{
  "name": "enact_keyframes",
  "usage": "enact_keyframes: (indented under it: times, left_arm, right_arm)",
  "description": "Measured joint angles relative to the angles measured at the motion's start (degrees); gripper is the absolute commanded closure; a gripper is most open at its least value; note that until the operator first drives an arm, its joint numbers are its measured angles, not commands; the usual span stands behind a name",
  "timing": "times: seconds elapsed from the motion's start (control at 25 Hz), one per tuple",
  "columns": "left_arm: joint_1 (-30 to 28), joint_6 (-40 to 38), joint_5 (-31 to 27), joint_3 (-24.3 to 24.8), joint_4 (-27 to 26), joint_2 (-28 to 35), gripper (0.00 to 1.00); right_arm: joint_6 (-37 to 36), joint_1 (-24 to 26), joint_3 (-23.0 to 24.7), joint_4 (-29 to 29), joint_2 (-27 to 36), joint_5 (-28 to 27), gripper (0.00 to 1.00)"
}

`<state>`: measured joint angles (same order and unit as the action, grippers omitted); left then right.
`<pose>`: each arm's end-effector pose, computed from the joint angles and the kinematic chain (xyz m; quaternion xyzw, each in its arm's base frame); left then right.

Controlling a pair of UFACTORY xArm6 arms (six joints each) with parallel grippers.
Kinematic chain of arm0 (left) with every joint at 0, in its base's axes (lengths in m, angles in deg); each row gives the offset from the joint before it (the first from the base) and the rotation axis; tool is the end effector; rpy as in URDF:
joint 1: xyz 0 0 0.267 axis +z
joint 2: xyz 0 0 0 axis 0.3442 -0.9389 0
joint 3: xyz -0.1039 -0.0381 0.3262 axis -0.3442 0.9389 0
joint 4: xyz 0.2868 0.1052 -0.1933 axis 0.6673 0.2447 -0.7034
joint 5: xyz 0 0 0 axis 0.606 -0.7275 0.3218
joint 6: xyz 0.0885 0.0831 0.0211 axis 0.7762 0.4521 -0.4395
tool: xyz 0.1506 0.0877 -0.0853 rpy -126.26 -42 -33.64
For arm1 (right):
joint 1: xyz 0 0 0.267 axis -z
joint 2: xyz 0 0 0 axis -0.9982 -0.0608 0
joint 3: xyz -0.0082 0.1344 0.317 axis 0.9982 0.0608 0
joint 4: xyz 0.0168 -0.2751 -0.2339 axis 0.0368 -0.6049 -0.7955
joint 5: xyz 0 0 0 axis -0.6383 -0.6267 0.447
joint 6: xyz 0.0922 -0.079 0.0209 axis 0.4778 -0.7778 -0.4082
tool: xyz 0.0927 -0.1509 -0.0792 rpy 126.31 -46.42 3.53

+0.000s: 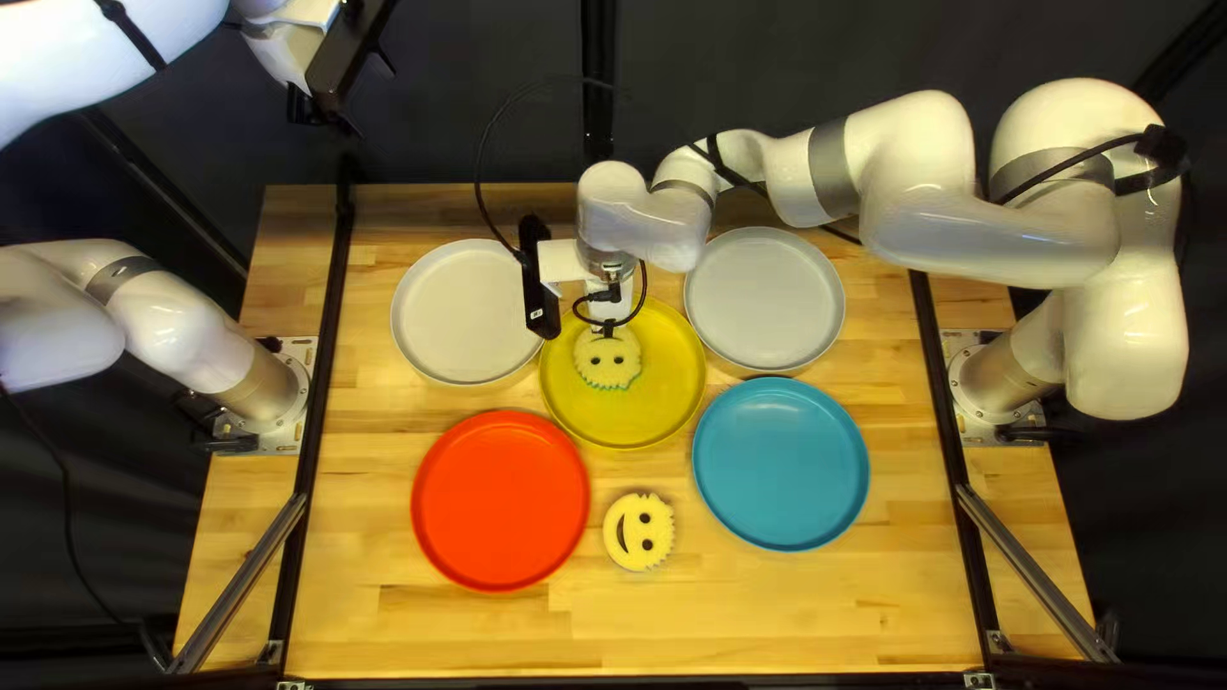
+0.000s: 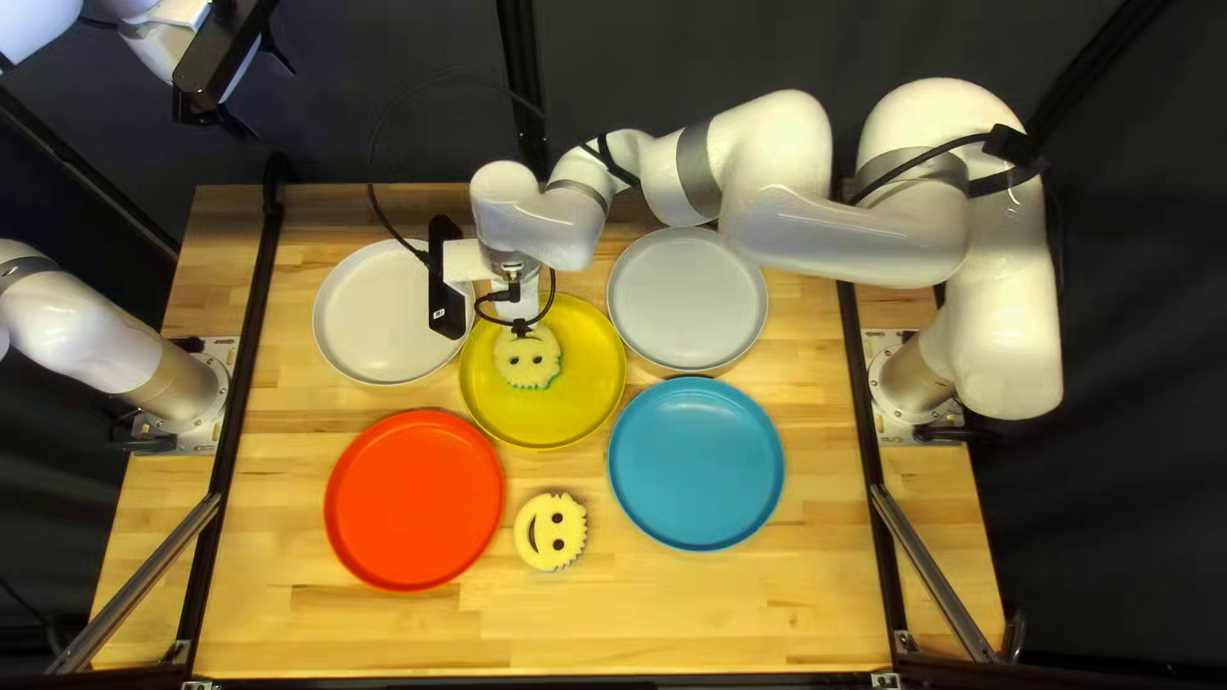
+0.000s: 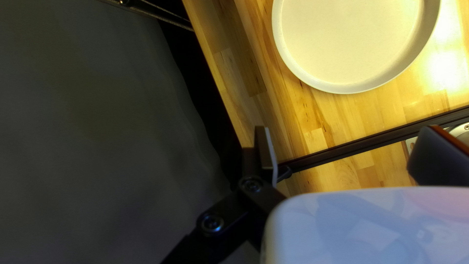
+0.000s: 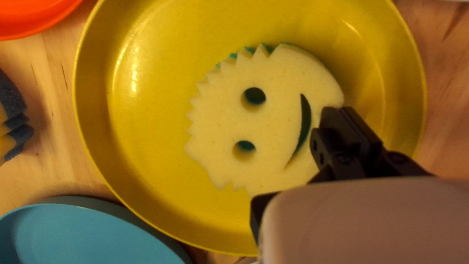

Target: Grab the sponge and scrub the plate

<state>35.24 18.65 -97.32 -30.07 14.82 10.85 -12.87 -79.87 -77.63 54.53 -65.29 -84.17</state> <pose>0.2217 0.2229 0.3514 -0.9691 0.2089 -0.1264 0.0360 0.6314 -0.0529 0.0637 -0.9952 -0.0853 -0.0203 0.0425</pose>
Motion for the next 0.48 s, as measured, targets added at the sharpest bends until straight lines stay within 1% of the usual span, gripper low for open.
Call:
enact_keyframes:
  times: [0.12,0.24,0.36,0.48]
  left_arm:
    - [0.0,0.0,0.0,0.0,0.0,0.0,0.00]
    - [0.0,0.0,0.0,0.0,0.0,0.0,0.00]
    - [0.0,0.0,0.0,0.0,0.0,0.0,0.00]
    - [0.0,0.0,0.0,0.0,0.0,0.0,0.00]
  right_arm:
    - [0.2,-0.4,-0.6,-0.5,-0.4,0.0,1.00]
    - [-0.4,0.3,-1.2,-0.8,-0.9,-0.1,1.00]
    - [-2.0,2.3,-2.0,-0.6,-1.6,-0.7,1.00]
    - [-3.5,4.5,-1.6,0.0,-1.1,-1.6,1.00]
